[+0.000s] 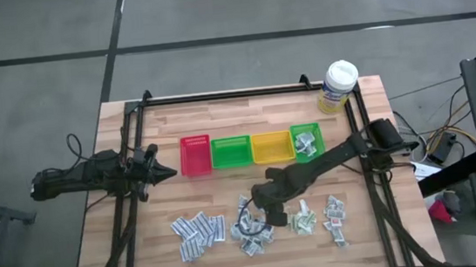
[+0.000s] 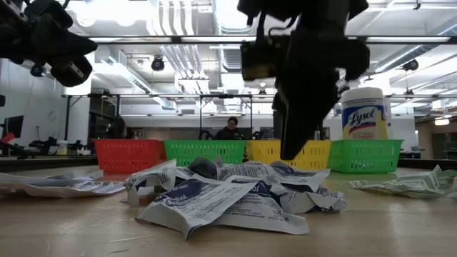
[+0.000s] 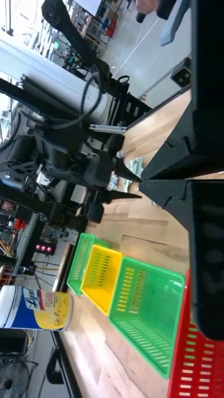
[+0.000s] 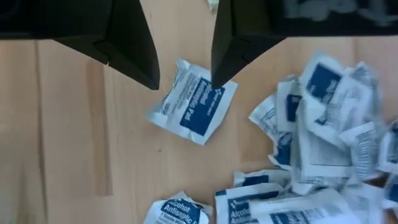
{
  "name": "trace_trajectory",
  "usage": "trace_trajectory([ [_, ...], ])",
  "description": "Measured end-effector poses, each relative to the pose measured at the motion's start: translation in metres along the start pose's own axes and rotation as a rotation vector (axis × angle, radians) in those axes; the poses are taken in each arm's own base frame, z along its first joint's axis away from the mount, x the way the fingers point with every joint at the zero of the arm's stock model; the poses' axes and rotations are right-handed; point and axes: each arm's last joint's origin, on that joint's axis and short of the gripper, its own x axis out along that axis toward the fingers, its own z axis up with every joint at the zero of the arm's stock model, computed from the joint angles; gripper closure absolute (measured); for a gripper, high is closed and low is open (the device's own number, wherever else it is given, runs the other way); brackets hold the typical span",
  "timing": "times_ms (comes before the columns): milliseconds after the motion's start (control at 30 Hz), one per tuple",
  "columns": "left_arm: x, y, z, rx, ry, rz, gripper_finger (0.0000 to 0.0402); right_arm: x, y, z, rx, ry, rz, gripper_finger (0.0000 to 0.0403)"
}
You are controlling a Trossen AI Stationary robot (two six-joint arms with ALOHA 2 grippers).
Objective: Pick & Place First Aid Supplies
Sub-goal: Put the blue alcohol pad into the right green bin
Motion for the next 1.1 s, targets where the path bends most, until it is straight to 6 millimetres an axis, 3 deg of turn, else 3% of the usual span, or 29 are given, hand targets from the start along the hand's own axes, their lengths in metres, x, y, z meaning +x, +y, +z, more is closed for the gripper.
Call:
trace_trajectory([
  [200,0.0,0.0,0.0,0.0,-0.001,0.0,0.0401,0.022,-0.002,0.003,0.009,0.048,-0.027,0.0259],
  [433,0.0,0.0,0.0,0.0,0.002,0.0,0.0401,0.033,0.0,0.015,-0.023,0.075,-0.043,0.0275],
  [1100,0.0,0.0,0.0,0.0,0.004,0.001,0.0401,0.029,0.0,0.019,-0.061,0.135,-0.067,0.0352],
])
